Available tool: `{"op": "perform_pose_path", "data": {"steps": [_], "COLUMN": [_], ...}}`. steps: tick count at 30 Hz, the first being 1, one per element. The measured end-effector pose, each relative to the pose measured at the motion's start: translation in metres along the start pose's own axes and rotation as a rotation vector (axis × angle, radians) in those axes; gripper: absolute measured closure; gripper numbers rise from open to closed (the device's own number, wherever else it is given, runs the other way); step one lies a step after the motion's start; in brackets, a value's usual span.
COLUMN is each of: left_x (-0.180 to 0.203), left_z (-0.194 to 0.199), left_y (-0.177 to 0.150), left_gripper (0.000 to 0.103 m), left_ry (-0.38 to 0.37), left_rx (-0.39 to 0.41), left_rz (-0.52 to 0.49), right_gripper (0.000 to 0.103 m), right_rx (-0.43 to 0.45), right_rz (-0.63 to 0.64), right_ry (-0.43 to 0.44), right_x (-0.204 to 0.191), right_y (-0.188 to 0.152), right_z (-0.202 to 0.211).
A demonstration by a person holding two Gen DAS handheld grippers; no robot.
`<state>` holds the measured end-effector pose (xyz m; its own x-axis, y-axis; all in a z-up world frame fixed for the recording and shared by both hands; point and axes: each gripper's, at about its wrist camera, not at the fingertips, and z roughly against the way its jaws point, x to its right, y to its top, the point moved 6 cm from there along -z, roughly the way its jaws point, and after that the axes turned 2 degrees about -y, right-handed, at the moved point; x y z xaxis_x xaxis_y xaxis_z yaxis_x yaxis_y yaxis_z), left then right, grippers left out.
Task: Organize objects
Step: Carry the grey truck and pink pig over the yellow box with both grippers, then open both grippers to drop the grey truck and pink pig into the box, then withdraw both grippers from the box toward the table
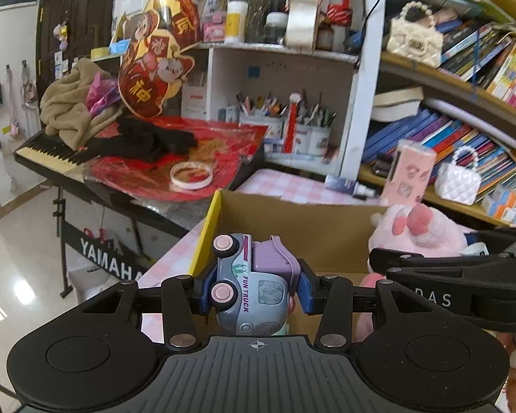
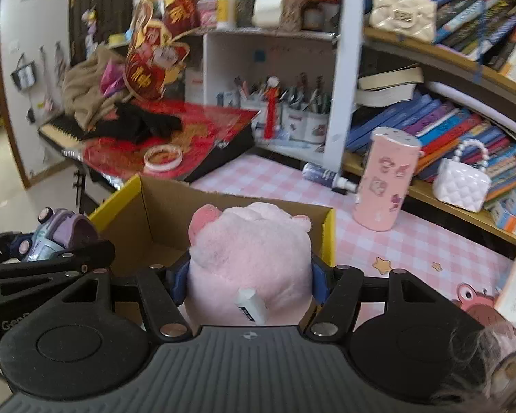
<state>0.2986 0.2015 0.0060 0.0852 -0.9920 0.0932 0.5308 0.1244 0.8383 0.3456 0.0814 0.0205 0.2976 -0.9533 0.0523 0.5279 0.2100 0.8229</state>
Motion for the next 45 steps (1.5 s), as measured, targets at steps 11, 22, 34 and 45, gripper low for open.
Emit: {"op": "perform_pose_path", "data": {"steps": [11,22,34,45], "left_x": [0.001,0.0,0.0,-0.011], "left_z": [-0.033,-0.033,0.027,0.105], "left_y": [-0.008,-0.013,0.006,-0.013], "left_gripper": [0.059,0.058,0.034,0.016], "left_ry": [0.037,0.035,-0.026,-0.027], "left_rx": [-0.104,-0.116,0.057,0.136], "left_rz": [-0.038,-0.043,0.0,0.019], "right_gripper": [0.038,0.034,0.029,0.022], "right_rx": [-0.135,-0.182,-0.091,0.096], "right_rz": [0.114,0.167,0.066,-0.046], "right_ry": [0.076,0.098,0.084,-0.039], "right_x": [-0.003,-0.009,-0.005,0.0], "right_y": [-0.004,-0.01,0.005,-0.006], "right_z": [-0.048,-0.06,-0.021,0.072]}}
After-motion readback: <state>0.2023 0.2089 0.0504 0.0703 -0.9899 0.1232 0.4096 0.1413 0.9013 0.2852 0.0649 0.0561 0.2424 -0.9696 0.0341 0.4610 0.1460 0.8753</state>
